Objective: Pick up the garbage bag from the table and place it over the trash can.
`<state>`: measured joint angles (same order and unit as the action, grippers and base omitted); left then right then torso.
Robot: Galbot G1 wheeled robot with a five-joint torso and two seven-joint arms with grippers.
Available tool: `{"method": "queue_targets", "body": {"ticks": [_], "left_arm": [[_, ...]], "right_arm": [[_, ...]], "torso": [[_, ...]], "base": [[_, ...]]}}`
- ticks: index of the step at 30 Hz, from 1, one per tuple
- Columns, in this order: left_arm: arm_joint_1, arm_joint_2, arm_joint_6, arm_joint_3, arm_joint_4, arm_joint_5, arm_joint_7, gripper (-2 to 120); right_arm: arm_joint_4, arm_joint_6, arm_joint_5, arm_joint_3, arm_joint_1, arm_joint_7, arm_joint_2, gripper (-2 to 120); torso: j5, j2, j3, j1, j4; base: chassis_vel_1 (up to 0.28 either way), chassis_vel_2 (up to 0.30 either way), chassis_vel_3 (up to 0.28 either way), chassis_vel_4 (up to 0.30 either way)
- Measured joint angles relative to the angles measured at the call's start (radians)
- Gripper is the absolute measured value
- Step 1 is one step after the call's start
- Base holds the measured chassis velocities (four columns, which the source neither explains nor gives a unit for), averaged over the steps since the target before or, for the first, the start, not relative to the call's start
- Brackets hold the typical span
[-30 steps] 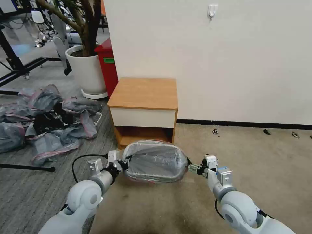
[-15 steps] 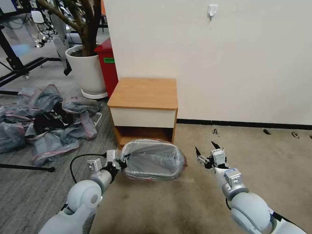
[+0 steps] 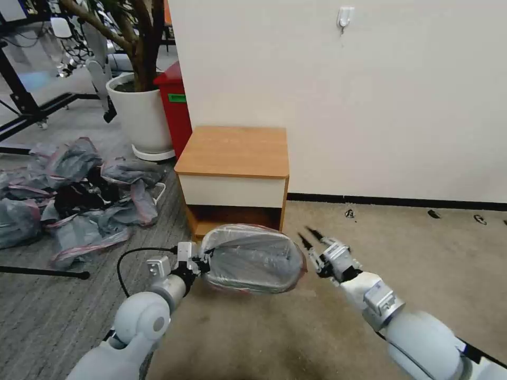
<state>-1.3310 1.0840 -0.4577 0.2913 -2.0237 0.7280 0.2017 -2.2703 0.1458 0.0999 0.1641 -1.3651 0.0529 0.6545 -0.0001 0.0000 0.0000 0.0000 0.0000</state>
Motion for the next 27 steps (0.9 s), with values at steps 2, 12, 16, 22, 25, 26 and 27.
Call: {"method": "queue_targets", "body": {"ticks": [2,12,16,22,25,26,27], "left_arm": [[-0.005,0.005,0.003,-0.015,-0.01,-0.046,-0.004,3],[-0.028,0.024,0.023,-0.058,-0.031,-0.207,-0.048,3],[-0.032,0.029,0.026,-0.068,-0.035,-0.228,-0.053,3],[-0.03,0.033,0.026,-0.083,-0.036,-0.239,-0.054,3],[-0.031,0.035,0.026,-0.088,-0.036,-0.243,-0.053,3],[-0.031,0.035,0.026,-0.091,-0.036,-0.244,-0.053,3],[-0.031,0.035,0.026,-0.091,-0.036,-0.244,-0.053,3]], "right_arm": [[-0.024,0.074,-0.012,-0.022,0.031,0.087,-0.027,0],[-0.056,0.417,0.009,-0.161,0.264,0.292,-0.059,0],[-0.049,0.503,0.012,-0.232,0.364,0.334,-0.046,0],[-0.001,0.57,0.01,-0.351,0.495,0.358,-0.018,0],[0.047,0.572,-0.001,-0.404,0.55,0.361,-0.006,0],[0.062,0.572,-0.003,-0.421,0.567,0.361,-0.002,0],[0.062,0.572,-0.003,-0.421,0.567,0.361,-0.002,0]], "torso": [[0.0001,0.0,0.0,0.0,0.0],[0.0,0.0,0.0,0.0,0.0],[0.0,0.0,0.0,0.0,0.0001],[0.0001,0.0,0.0,0.0,-0.0001],[0.0001,0.0,0.0,0.0,0.0],[0.0001,0.0,0.0,0.0,0.0],[0.0001,0.0,0.0,0.0,0.0]], "base": [[0.0,0.0,0.0,0.0],[0.0,0.0,0.0,0.0],[0.0,0.0,0.0,0.0],[0.0,0.0,0.0,0.0],[0.0,0.0,0.0,0.0],[0.0,0.0,0.0,0.0],[0.0,0.0,0.0,0.0]]}}
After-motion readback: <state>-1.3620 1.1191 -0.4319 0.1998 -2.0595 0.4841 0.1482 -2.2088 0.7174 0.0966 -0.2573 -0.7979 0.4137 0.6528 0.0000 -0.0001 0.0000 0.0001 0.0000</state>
